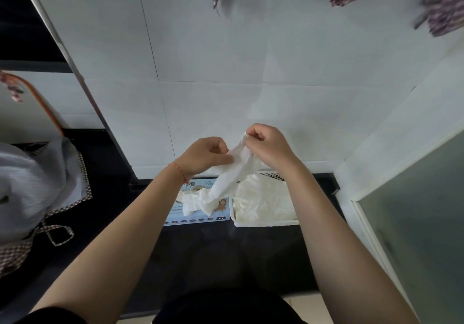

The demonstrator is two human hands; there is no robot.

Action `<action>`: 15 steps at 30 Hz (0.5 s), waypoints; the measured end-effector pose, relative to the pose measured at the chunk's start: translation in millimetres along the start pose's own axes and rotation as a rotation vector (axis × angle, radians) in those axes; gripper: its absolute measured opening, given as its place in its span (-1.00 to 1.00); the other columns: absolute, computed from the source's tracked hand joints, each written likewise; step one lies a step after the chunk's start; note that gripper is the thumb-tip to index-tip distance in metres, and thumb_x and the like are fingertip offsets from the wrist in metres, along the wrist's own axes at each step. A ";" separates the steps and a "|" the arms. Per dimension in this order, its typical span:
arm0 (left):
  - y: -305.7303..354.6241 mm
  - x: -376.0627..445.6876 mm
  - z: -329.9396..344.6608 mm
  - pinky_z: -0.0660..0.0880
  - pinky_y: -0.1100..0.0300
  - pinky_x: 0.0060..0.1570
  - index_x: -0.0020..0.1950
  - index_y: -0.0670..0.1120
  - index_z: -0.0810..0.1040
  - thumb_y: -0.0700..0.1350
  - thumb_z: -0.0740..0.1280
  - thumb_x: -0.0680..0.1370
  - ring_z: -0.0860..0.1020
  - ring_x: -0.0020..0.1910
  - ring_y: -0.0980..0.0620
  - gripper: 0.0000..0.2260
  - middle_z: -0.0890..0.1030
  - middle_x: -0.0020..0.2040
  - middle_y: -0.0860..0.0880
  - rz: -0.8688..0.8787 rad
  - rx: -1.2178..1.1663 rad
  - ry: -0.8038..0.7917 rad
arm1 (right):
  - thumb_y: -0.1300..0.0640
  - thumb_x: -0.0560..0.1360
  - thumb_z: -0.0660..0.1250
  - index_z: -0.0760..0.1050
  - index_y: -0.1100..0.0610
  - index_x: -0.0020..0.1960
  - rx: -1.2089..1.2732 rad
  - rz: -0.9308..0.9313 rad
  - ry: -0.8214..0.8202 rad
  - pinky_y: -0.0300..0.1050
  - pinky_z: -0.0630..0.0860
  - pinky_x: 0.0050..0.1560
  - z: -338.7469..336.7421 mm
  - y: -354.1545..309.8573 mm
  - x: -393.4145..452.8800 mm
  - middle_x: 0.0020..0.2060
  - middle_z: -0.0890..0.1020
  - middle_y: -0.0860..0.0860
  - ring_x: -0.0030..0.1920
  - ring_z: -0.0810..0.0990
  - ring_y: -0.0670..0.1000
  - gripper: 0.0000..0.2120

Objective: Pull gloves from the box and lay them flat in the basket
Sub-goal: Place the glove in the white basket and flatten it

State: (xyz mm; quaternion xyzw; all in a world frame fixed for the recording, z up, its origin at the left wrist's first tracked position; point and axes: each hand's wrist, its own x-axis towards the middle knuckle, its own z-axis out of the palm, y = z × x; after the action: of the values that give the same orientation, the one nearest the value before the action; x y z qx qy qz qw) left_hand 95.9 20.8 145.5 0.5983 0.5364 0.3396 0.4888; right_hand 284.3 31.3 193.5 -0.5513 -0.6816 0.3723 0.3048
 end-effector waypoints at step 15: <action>-52.9 8.9 8.7 0.48 0.07 0.12 -0.26 -0.08 0.62 0.01 0.52 0.33 0.54 -0.18 0.01 -0.81 0.56 -0.26 -0.03 -0.296 -0.260 -0.147 | 0.18 0.52 0.27 0.54 0.15 -0.13 0.130 0.209 0.034 -0.20 0.30 -0.35 -1.4 51.7 11.3 -0.42 0.43 -0.09 -0.38 0.39 -0.06 -0.90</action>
State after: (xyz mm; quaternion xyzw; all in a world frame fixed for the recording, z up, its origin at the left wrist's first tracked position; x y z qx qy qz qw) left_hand 89.3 24.8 91.7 0.4681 0.5327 0.2859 0.6445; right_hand 310.3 48.5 150.7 -0.6045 -0.5898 0.4360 0.3109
